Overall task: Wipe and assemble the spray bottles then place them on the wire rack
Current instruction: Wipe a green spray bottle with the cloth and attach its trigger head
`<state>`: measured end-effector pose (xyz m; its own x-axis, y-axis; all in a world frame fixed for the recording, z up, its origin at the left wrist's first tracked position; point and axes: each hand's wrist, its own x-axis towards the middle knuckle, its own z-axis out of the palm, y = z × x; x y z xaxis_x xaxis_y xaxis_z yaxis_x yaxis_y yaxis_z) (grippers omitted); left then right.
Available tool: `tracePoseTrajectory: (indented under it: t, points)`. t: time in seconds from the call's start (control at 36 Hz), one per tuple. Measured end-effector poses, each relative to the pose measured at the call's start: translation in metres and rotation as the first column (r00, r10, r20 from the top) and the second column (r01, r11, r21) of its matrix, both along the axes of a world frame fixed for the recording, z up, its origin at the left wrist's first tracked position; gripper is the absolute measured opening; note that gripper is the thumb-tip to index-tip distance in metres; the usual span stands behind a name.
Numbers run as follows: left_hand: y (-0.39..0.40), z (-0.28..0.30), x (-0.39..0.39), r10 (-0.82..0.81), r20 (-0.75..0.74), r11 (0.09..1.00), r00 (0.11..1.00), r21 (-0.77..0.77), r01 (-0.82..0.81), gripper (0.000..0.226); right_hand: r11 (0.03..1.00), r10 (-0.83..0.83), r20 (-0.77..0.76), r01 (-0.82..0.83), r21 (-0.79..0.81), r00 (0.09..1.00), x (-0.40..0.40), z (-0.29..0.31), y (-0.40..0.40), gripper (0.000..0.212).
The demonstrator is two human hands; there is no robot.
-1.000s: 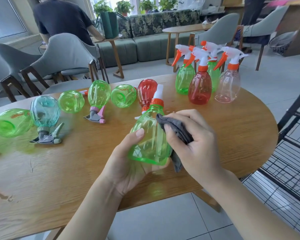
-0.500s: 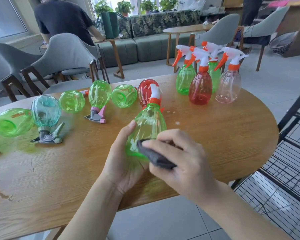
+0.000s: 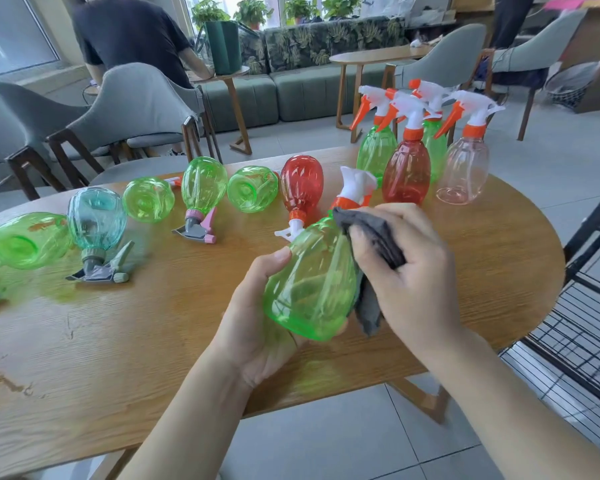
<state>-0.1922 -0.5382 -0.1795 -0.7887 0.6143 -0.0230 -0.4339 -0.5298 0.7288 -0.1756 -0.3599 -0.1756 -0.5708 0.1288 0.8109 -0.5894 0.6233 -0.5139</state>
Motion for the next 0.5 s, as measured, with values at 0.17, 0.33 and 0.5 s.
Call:
tracePoseTrajectory:
  t: [0.17, 0.33, 0.5]
  points:
    - [-0.002, -0.002, -0.001, 0.009, -0.015, 1.000, 1.000, 0.026, -0.009, 0.068, 0.998, 0.061, -0.021, -0.061, 0.003, 0.998, 0.011, -0.007, -0.012, 0.019]
    - [-0.002, -0.003, -0.003, -0.001, -0.045, 0.999, 0.999, -0.042, -0.001, 0.067, 0.998, 0.068, 0.000, -0.068, 0.016, 0.998, 0.007, -0.005, -0.010, 0.020]
    - [-0.002, -0.002, -0.002, 0.049, 0.027, 0.994, 0.998, -0.094, -0.046, 0.056, 0.998, 0.055, 0.042, -0.055, -0.013, 0.998, 0.011, -0.006, -0.015, 0.020]
